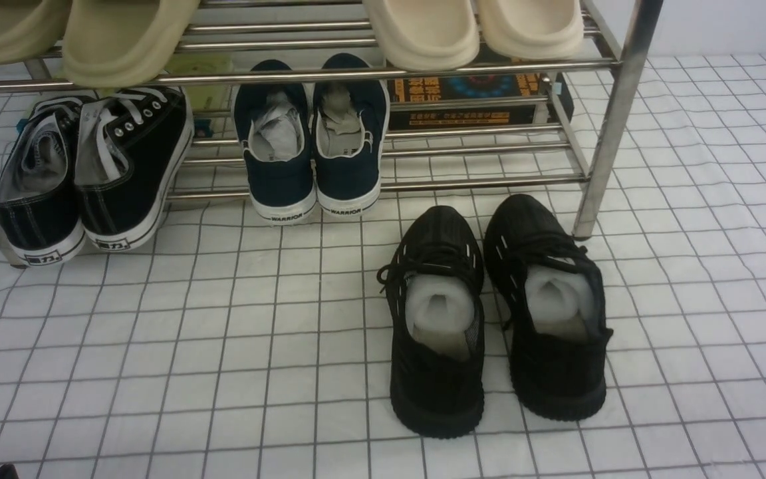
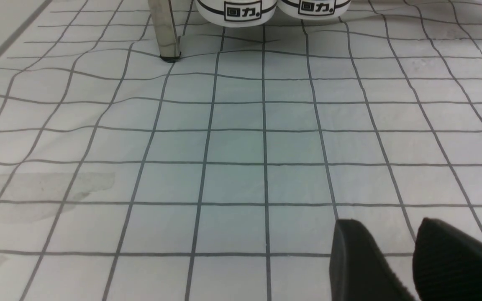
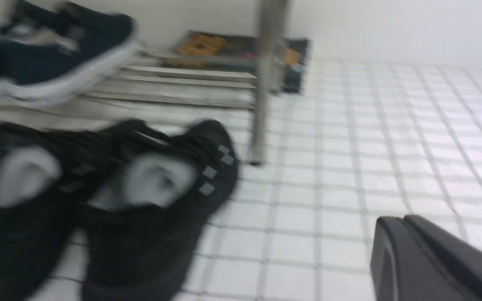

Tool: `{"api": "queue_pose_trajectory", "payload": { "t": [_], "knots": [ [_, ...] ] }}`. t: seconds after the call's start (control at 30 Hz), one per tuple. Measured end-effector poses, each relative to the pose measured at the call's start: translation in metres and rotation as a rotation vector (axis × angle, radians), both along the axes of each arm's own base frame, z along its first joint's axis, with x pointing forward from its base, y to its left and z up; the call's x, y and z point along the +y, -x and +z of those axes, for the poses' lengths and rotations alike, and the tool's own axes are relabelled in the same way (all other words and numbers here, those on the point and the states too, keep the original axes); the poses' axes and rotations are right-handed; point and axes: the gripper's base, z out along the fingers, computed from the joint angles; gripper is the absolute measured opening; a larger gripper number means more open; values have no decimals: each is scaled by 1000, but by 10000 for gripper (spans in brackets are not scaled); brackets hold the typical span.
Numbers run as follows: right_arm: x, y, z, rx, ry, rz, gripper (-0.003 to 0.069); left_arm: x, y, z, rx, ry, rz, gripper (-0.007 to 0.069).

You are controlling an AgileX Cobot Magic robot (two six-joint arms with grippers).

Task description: Take the shoes off the shelf with your hand from the white checkered tablecloth.

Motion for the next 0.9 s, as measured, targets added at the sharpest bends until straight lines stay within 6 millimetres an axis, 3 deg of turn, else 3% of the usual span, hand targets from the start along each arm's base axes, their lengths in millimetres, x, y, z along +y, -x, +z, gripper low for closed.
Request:
{"api": "queue_pose_trajectory", "payload": {
  "t": [0.17, 0.23, 0.9],
  "knots": [
    [-9, 10, -38, 79, 1, -147, 21, 0, 0, 0, 0, 0, 0, 240],
    [-10, 12, -42, 99, -4, -166, 24, 0, 0, 0, 0, 0, 0, 240],
    [-4, 15, -45, 158, 2, -54, 46, 0, 0, 0, 0, 0, 0, 240]
  ]
}}
